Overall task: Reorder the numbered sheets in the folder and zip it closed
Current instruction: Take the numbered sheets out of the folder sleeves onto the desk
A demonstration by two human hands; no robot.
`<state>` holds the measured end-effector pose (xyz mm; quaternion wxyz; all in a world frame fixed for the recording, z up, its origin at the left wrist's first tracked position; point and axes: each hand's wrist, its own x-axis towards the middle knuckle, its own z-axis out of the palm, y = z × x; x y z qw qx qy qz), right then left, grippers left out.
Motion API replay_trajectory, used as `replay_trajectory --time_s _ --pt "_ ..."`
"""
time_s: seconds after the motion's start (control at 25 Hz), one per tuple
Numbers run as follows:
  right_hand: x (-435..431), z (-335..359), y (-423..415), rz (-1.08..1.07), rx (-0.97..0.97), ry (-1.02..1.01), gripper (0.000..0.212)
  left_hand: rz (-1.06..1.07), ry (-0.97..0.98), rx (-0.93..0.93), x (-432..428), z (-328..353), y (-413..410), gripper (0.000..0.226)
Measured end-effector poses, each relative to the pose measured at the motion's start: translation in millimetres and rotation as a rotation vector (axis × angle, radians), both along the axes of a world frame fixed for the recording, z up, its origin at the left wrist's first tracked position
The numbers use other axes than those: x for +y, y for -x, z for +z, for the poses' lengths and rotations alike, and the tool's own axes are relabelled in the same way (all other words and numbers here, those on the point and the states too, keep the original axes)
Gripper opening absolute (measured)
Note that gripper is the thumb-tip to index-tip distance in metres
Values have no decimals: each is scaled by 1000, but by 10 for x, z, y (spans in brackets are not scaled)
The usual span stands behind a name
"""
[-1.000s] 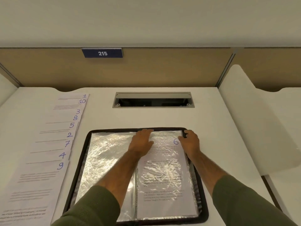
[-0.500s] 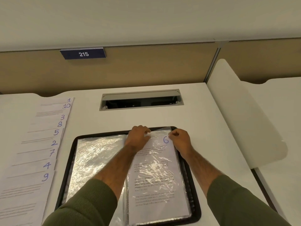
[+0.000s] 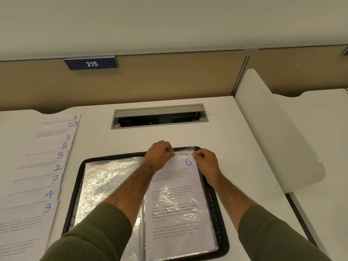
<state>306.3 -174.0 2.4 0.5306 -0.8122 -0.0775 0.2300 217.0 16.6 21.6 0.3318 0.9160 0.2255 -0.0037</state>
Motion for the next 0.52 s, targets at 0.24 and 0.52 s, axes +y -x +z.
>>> replay_trajectory --time_s 0.24,0.52 --pt "4 7 9 3 -8 -2 9 -16 3 84 83 -4 34 13" --pt "22 60 -20 7 -6 -22 8 -141 60 151 156 37 -49 7"
